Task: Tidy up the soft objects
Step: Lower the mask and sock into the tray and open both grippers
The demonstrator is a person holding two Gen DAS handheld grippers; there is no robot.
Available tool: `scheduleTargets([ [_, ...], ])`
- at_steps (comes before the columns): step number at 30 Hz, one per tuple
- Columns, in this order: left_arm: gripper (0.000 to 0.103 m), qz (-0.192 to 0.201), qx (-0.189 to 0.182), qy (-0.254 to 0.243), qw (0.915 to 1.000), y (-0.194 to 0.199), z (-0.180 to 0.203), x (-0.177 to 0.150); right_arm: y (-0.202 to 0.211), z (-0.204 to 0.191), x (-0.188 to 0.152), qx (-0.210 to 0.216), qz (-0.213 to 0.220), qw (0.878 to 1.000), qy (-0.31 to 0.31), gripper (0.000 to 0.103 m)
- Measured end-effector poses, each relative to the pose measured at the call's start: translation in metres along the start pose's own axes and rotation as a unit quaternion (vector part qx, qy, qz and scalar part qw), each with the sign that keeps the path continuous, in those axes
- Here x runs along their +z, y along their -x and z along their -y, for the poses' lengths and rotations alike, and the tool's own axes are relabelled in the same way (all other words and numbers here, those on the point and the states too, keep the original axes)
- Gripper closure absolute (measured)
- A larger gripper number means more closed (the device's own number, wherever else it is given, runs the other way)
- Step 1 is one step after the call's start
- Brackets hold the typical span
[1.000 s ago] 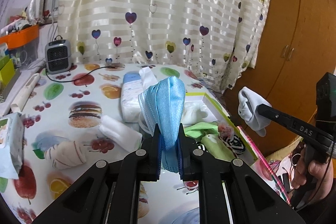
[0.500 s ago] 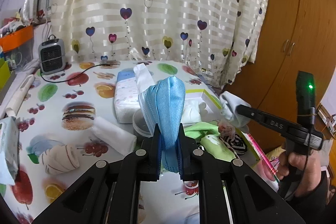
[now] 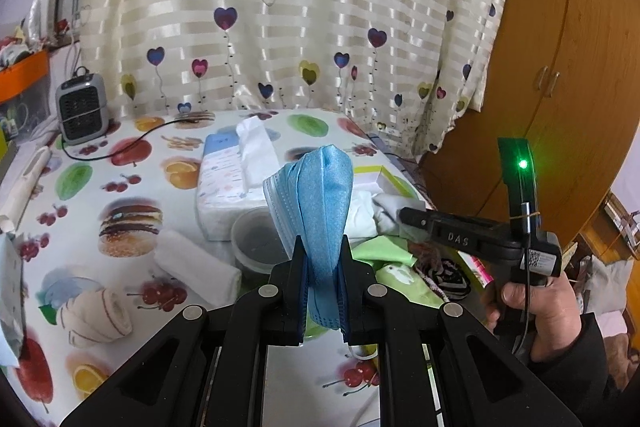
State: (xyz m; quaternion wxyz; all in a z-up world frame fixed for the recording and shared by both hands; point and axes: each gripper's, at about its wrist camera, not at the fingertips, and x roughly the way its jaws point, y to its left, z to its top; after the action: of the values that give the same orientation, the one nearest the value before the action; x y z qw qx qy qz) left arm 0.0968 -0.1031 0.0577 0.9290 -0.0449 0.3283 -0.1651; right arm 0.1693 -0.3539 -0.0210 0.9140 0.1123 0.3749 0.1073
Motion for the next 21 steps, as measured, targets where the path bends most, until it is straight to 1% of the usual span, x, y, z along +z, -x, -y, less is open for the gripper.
scheduleTargets([
  [2,0.092,0.000,-0.004,-0.002,1.0000,-0.002,0.003,0.002,0.004,-0.003,-0.001,-0.003,0.002,1.000,0.011,0.079],
  [4,0.092,-0.001,-0.010,-0.004,0.9999,-0.005,0.007,0.004,0.009,-0.006,-0.001,-0.010,0.003,1.000,0.020,0.071],
  [6,0.092,-0.002,-0.015,-0.008,0.9999,-0.008,0.012,0.005,0.020,-0.008,-0.003,-0.013,0.015,0.999,0.025,0.063],
  [7,0.092,-0.002,-0.018,-0.011,0.9998,-0.010,0.015,0.006,0.026,-0.008,-0.005,-0.010,0.021,0.999,0.026,0.062],
  [12,0.092,-0.006,-0.030,-0.021,0.9993,-0.018,0.027,0.009,0.046,-0.006,-0.012,-0.008,0.040,0.999,0.018,0.062],
  [14,0.092,-0.010,-0.034,-0.022,0.9991,-0.023,0.031,0.010,0.055,-0.001,-0.016,-0.006,0.047,0.999,0.005,0.062],
  [17,0.092,-0.021,-0.050,-0.020,0.9983,-0.034,0.040,0.012,0.066,0.006,-0.024,-0.004,0.054,0.998,-0.010,0.062],
  [18,0.092,-0.028,-0.063,-0.016,0.9975,-0.039,0.044,0.012,0.068,0.008,-0.026,-0.005,0.056,0.998,-0.012,0.062],
  [21,0.092,-0.044,-0.085,-0.015,0.9953,-0.049,0.056,0.010,0.076,0.014,-0.031,-0.007,0.061,0.998,-0.018,0.062],
])
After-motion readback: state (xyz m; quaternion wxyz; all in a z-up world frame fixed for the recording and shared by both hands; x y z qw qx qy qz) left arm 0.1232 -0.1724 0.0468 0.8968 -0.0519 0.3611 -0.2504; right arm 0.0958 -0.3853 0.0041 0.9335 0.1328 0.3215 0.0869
